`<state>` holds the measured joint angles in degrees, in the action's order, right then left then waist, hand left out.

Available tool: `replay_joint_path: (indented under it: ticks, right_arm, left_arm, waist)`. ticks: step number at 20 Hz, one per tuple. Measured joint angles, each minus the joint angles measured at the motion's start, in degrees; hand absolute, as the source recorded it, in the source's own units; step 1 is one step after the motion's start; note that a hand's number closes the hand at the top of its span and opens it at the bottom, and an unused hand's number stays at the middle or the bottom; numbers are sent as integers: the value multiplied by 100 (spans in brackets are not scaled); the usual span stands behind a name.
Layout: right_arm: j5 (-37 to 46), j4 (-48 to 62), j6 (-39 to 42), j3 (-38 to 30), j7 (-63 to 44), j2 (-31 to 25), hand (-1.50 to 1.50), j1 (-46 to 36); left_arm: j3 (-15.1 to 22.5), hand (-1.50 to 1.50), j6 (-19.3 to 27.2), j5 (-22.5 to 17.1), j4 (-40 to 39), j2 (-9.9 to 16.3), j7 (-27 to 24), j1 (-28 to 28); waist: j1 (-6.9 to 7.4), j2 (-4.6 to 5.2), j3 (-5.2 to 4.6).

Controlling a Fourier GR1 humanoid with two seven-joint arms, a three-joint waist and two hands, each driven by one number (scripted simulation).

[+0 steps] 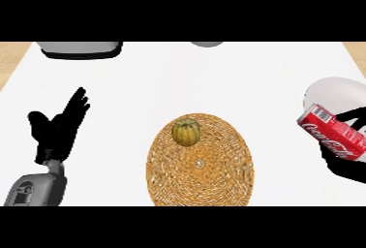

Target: Pick the can from the placemat and place it in the plate

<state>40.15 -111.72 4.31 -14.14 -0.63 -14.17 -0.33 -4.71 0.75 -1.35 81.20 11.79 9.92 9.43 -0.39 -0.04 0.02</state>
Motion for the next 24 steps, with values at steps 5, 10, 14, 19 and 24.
replay_joint_path:
  ticks: [5, 10, 14, 19, 24]
  right_arm:
    - [-523, 1195, 50, -887, 321, -596, 150, -592]
    - [-590, 2618, -161, -1278, 1012, -1072, 150, -971]
    - [-406, 3935, -253, -1370, 1562, -1592, 150, -1334]
    - [-464, 5429, 135, -1396, 1909, -1982, -150, -1770]
    - [-452, 6785, 336, -1300, 2802, -2338, -150, -2286]
  left_arm:
    - [-7, 0, -33, -2, 105, 23, 198, 109]
    - [-66, 0, -116, 4, -82, 22, 19, 88]
    - [-84, 0, -175, -7, -218, 4, -86, 144]
    - [-67, 0, -200, -1, -100, 17, -5, 131]
    - [10, 0, -76, 124, -161, -124, -75, 150]
  waist:
    - [42, 7, 0]
    - [65, 15, -1]
    - [99, 28, 3]
    - [156, 41, 8]
    - [153, 44, 9]
